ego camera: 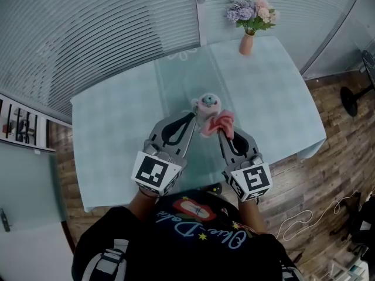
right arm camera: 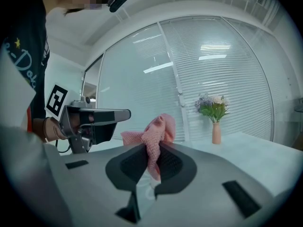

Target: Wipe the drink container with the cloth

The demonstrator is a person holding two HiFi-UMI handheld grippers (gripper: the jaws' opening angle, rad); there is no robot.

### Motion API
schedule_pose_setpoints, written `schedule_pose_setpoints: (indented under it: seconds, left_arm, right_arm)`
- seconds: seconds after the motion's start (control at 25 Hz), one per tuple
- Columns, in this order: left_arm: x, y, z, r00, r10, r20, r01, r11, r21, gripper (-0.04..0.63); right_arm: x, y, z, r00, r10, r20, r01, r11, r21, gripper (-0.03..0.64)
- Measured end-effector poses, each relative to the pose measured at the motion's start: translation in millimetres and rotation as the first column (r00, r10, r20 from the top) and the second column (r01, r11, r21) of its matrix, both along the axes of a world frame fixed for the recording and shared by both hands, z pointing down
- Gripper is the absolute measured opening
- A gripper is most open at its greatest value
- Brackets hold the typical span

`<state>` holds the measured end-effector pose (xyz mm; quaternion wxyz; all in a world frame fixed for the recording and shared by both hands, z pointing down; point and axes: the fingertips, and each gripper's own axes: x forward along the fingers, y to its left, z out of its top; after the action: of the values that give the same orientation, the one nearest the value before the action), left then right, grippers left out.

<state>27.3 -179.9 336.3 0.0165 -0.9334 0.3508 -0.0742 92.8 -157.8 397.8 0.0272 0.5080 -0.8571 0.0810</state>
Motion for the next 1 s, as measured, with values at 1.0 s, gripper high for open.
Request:
schedule_pose_setpoints:
  seconds: [1.0]
  left_arm:
    - [-13.4,-36.8,41.1,1.000,-0.007,0.001,0.007,0.994,-0.111,0.005]
  right_arm:
    - [-6.6,-37.5,49.3,0.999,0.032,0.011,-0.031,0.992,-0.125,0.026]
